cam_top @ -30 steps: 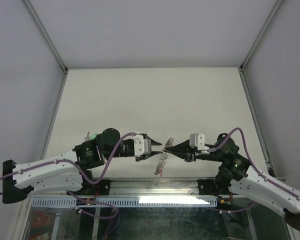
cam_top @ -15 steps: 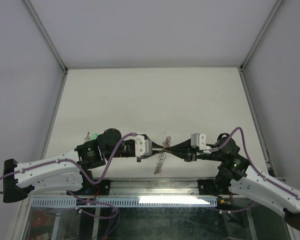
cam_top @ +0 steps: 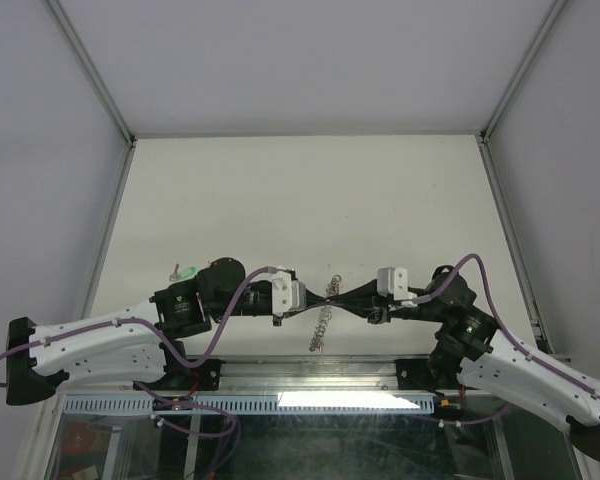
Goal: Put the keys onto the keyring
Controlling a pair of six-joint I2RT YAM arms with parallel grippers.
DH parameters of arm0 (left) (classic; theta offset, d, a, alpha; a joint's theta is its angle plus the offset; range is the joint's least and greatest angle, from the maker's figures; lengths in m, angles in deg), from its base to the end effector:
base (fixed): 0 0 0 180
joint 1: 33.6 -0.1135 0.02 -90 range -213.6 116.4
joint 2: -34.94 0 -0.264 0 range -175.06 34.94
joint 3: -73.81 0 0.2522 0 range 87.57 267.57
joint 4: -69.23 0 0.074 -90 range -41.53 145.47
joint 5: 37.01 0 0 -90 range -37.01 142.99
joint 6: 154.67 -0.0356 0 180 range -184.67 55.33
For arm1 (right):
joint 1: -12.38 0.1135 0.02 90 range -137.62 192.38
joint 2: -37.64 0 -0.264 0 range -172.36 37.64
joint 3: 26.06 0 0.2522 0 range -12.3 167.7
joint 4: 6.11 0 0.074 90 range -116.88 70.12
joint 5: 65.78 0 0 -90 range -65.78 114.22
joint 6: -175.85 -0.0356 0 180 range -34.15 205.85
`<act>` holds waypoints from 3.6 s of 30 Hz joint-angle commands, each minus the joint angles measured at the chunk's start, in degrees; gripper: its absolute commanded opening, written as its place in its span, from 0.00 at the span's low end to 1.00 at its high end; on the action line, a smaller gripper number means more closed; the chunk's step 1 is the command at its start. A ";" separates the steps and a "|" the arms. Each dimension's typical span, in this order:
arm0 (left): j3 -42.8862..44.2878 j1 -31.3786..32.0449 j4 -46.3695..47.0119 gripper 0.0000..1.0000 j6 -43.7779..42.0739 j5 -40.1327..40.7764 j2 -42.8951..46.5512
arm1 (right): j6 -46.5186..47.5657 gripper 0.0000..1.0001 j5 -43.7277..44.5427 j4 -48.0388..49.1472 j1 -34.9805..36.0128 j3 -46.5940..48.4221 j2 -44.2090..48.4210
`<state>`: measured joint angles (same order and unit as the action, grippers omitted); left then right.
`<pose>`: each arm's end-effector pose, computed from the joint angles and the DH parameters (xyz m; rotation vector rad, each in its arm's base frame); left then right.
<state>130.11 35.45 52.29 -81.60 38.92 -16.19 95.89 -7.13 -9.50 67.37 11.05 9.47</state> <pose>0.0676 -0.2008 0.3196 1.3939 1.2237 -0.8639 0.0653 0.1256 0.2874 -1.2026 1.0200 1.0253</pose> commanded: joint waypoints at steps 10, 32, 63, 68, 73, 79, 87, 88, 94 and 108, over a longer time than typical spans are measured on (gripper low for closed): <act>4.89 0.29 -6.29 0.00 -4.27 3.08 -2.19 | 9.26 0.07 -2.46 -14.90 0.48 9.89 -3.98; 8.68 0.36 -9.29 0.00 -5.66 1.04 -5.70 | 10.43 0.11 -2.49 -17.87 0.48 10.74 -7.56; -1.70 0.29 4.76 0.33 -0.57 1.70 6.15 | -1.89 0.00 -0.89 12.66 0.48 -1.65 1.65; -1.72 0.35 5.36 0.30 -0.39 0.79 5.38 | -2.85 0.00 -1.29 16.08 0.44 -2.63 2.25; -1.54 0.33 6.07 0.27 -0.30 -0.62 4.13 | -2.59 0.00 -1.76 16.17 0.48 -2.16 2.00; -1.30 0.36 6.23 0.28 -0.12 -1.99 3.19 | -2.07 0.00 -2.52 16.03 0.48 -1.49 1.28; -0.51 0.30 6.23 0.21 -0.63 -2.88 2.19 | -2.00 0.00 -2.89 14.03 0.48 -0.50 0.56; -0.45 0.34 6.25 0.20 -0.65 -2.97 2.14 | -1.90 0.00 -2.80 13.59 0.48 -0.43 0.55; -0.07 0.31 6.17 0.19 -0.74 -3.29 1.71 | -1.29 0.00 -2.61 10.85 0.57 0.34 0.27; 2.92 0.29 1.80 0.00 -2.17 -3.15 -1.16 | 1.00 0.00 -3.71 5.63 0.57 2.46 -0.87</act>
<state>129.37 35.34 51.13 -82.45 37.44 -15.91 96.07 -9.69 -7.82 67.39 9.92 9.12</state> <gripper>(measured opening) 0.025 0.008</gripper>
